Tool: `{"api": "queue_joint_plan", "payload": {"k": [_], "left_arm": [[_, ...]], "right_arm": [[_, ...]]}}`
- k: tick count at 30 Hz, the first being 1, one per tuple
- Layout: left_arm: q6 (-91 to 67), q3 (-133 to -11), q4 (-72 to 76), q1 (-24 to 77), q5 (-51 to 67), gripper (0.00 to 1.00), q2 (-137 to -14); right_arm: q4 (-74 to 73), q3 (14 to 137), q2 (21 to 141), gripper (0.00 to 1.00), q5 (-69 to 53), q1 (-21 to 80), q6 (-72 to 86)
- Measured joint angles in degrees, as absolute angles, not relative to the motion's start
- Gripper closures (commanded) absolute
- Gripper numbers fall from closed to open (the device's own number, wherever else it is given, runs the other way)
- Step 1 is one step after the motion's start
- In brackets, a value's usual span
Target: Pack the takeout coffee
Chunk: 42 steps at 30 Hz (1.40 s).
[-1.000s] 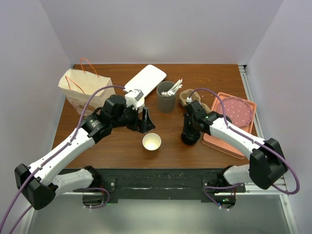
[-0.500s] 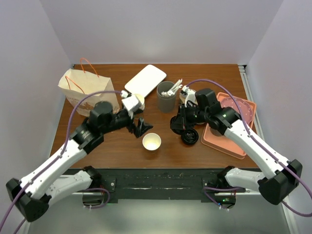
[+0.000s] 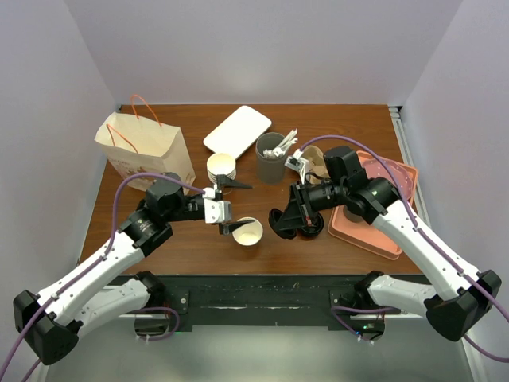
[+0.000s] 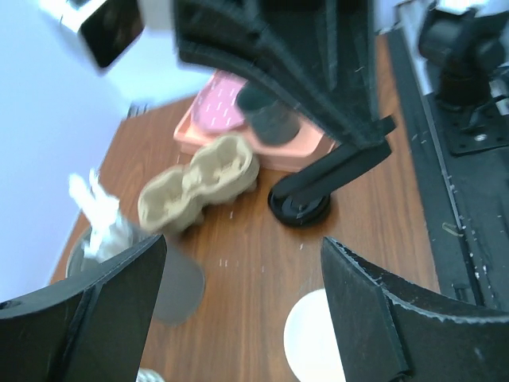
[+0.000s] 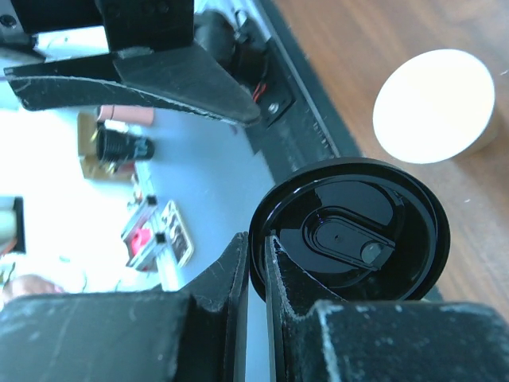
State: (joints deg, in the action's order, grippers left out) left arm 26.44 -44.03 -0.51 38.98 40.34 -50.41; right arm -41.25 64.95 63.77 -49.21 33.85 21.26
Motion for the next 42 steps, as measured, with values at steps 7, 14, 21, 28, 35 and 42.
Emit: {"api": "queue_joint_plan", "payload": {"k": [7, 14, 21, 28, 35, 42], "left_arm": [[32.99, -46.81, -2.46, 41.8, 47.4, 0.18, -52.51], [35.42, -47.48, -4.01, 44.36, 50.41, 0.23, -54.87], [36.32, -47.66, -4.01, 45.15, 50.81, 0.4, -56.58], [35.62, -47.66, -4.1, 45.15, 52.18, 0.64, -56.69], [35.38, -47.66, -5.41, 45.21, 53.74, 0.77, -56.66], [30.35, -47.64, -3.84, 45.19, 50.92, 0.79, -55.77]], "right_arm": [[-41.93, 66.43, 64.38, 0.92, -52.93, 34.65, 21.04], [-40.07, 68.62, 66.87, 0.92, -54.68, 36.71, 22.09], [-37.71, 68.82, 68.07, 0.92, -55.11, 38.63, 23.73], [-36.36, 68.93, 68.12, 0.88, -55.24, 38.98, 25.06], [-36.21, 70.43, 68.07, 0.6, -54.02, 38.96, 26.0], [-36.38, 75.46, 67.85, 0.27, -47.18, 39.11, 27.09]]}}
